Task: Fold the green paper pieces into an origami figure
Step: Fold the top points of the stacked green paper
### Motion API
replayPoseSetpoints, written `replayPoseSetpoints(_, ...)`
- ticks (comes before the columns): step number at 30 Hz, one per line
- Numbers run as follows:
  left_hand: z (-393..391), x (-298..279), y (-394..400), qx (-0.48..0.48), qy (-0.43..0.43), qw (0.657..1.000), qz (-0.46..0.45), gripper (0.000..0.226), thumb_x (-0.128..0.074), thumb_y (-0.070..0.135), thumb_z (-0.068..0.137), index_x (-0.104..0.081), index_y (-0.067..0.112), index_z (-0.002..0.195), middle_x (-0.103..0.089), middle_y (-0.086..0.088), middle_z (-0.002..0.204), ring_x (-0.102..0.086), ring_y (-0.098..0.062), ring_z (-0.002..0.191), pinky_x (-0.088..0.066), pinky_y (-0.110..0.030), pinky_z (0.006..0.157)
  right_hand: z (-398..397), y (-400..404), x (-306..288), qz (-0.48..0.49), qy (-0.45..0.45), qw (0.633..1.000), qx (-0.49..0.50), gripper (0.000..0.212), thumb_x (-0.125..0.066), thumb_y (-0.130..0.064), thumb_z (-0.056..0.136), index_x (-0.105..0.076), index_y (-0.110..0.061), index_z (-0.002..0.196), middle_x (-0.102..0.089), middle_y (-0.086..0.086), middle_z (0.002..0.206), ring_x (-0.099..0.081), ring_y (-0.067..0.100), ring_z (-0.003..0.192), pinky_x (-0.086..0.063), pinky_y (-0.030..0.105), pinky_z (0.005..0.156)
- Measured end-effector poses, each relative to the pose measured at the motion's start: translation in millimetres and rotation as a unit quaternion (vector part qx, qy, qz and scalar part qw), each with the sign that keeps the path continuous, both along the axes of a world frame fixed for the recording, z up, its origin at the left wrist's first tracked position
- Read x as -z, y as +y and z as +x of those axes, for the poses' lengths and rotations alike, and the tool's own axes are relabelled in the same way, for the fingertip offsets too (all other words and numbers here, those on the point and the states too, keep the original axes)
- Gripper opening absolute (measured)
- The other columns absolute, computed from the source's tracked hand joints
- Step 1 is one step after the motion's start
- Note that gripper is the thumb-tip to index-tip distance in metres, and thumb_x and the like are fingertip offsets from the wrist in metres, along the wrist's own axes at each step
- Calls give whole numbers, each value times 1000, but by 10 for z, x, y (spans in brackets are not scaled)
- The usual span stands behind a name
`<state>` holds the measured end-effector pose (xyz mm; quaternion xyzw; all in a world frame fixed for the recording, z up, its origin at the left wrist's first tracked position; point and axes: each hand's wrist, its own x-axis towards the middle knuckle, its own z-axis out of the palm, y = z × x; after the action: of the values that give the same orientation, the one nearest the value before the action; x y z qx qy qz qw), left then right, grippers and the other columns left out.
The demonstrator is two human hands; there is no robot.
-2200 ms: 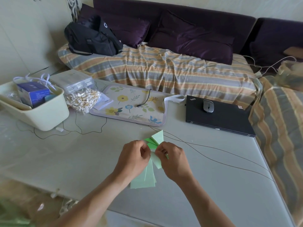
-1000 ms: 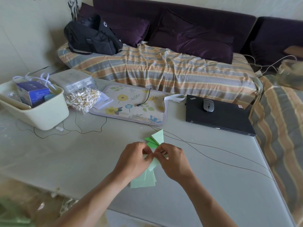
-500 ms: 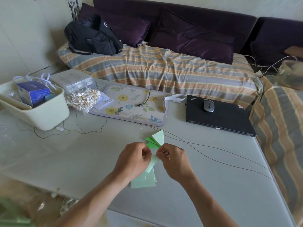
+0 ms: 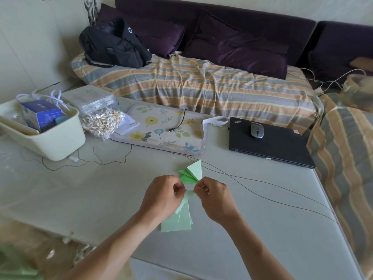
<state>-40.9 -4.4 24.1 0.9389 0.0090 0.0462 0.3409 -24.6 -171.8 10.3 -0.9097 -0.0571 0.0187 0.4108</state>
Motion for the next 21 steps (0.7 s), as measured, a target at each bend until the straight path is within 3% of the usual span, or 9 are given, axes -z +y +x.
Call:
replayPoseSetpoints(5,-26,-5,-21,23,20,1000,-2,12,-66,31,85,-74,23,80,-73,11,77,-69,-11,75,-55,-30,70,7,4,18,-4,-3,1000,-24,18,-60,-7,91,-64,-15,76,-63,-7,71,-52,4,63,-40,16,60)
replayPoseSetpoints(10,-32,-40,-33,2,16,1000,-3,12,-68,30,84,-74,22,77,-72,12,73,-67,-11,72,-56,-31,67,-14,43,6,-6,-10,999,-51,24,-59,-7,92,-60,-25,76,-67,-6,80,-56,2,68,-41,12,63)
replayPoseSetpoints(15,-28,-48,-33,-34,21,999,-13,12,-69,30,84,-75,23,77,-72,14,71,-69,-11,72,-56,-31,67,16,28,35,-22,-41,998,-30,14,-56,-5,93,-63,-8,81,-66,4,82,-53,18,72,-37,19,63)
replayPoseSetpoints(21,-8,-25,22,-52,11,999,-2,12,-67,24,84,-74,21,75,-73,10,71,-69,-13,72,-56,-30,65,68,-42,78,-31,-60,998,-2,13,-56,-2,92,-62,-6,81,-64,4,80,-52,19,71,-39,16,62)
